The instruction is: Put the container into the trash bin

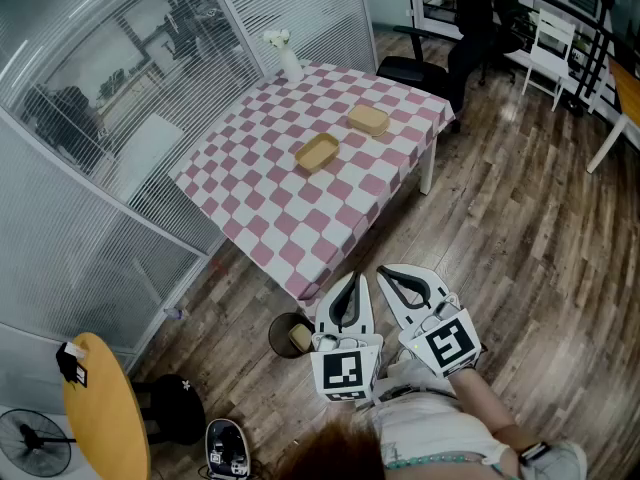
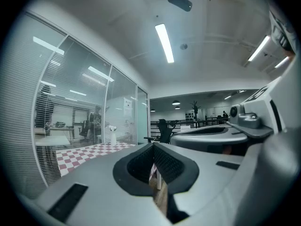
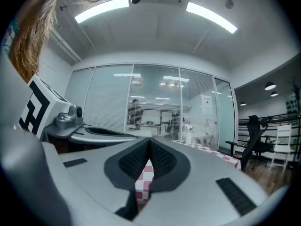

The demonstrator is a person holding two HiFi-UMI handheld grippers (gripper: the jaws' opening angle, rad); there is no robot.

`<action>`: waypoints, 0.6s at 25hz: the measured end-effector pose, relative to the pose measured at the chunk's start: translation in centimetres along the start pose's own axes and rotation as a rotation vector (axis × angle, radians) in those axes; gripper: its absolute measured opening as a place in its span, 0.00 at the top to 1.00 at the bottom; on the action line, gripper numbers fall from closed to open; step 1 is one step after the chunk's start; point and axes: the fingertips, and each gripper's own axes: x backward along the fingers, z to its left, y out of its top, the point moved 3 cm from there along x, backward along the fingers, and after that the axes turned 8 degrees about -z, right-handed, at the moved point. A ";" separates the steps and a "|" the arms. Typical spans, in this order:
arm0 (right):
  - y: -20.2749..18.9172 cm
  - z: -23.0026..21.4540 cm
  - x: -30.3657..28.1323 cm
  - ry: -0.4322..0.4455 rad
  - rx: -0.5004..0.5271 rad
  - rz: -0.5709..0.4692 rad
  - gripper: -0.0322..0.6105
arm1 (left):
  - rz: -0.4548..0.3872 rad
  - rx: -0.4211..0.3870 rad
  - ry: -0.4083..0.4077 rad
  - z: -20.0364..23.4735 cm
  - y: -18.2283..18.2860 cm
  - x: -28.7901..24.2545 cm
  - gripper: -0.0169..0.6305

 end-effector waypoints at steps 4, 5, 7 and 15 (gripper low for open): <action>-0.3 -0.7 0.6 -0.005 -0.012 -0.033 0.96 | -0.007 -0.007 0.003 -0.3 -0.3 -0.1 0.97; -0.1 -0.8 0.6 -0.003 -0.017 -0.042 0.96 | -0.004 -0.006 0.003 -0.4 -0.3 -0.2 0.97; 0.0 -0.8 0.7 0.005 -0.024 -0.045 0.96 | -0.002 -0.002 0.005 -0.7 -0.2 -0.2 0.97; -0.8 -1.7 0.6 0.012 -0.032 -0.026 0.96 | 0.022 0.003 0.014 -0.9 -0.9 -0.8 0.97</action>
